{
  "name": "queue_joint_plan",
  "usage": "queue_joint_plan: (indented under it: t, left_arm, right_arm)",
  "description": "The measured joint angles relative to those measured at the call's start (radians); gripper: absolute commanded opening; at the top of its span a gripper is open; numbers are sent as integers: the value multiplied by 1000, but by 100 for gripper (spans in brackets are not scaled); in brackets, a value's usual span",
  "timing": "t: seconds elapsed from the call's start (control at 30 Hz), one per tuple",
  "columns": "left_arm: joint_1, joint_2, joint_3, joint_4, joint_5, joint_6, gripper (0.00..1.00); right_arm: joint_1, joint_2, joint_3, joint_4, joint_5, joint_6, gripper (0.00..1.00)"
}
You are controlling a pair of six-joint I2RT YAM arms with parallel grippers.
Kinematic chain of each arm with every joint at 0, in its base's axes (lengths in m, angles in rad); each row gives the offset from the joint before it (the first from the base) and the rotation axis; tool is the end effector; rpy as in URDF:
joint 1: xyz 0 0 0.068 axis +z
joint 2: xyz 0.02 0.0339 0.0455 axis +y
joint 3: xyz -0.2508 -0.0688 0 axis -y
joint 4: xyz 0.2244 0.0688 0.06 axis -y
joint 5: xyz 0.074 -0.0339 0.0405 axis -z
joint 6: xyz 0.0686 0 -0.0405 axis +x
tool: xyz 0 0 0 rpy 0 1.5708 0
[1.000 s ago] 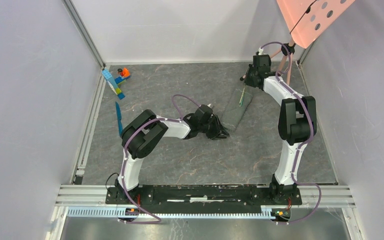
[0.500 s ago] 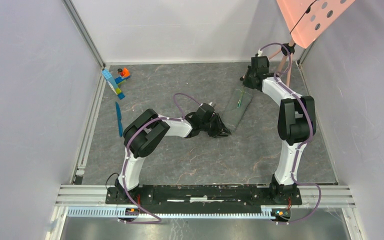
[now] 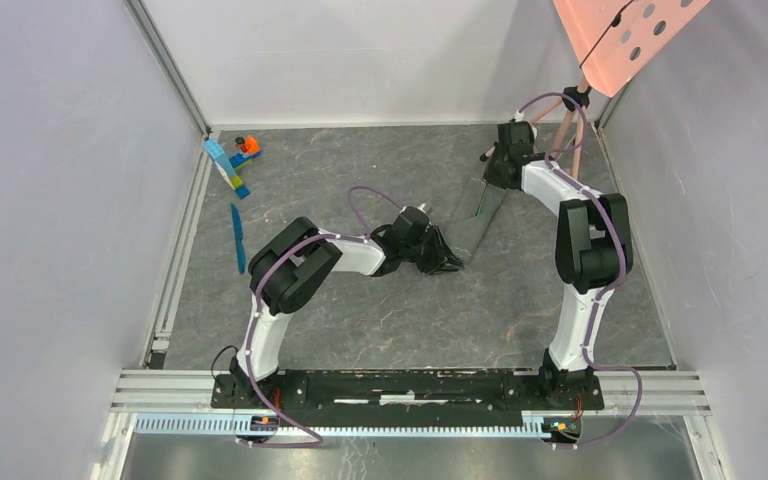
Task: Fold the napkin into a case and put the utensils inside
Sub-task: Insert the fork into the folded napkin.
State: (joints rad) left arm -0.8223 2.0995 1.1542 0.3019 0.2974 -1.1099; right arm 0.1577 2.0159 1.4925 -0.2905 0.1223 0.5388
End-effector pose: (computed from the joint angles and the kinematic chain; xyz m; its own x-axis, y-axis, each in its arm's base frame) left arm 0.2835 -0.3348 0.0995 -0.9519 -0.2334 -0.1984 0.0169 0.6067 -0.7948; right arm 0.4456 0.0624 0.1764 -0.6538 0.4117 -0.6349 0.3056 0.9112 0.2762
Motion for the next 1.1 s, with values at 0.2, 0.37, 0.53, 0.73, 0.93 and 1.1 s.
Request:
queue_joint_plan:
  t: [0.2, 0.37, 0.53, 0.73, 0.93, 1.1]
  left_arm:
    - [0, 3, 1, 8, -1, 0, 28]
    - [0, 10, 1, 24, -2, -16, 27]
    - [0, 18, 1, 46, -2, -40, 27]
    - [-4, 19, 1, 46, -7, -56, 27]
    - [-7, 19, 1, 46, -8, -61, 27]
    - [-7, 21, 1, 51, -8, -61, 27]
  right_arm:
    - [16, -44, -51, -13, 27, 38, 0]
    - [32, -86, -104, -25, 47, 76, 0]
    - [40, -103, -154, -28, 49, 120, 0]
    - [43, -127, -217, -21, 50, 173, 0]
    - [53, -202, -302, 13, 72, 219, 0]
    - [68, -212, -322, 27, 83, 237, 0]
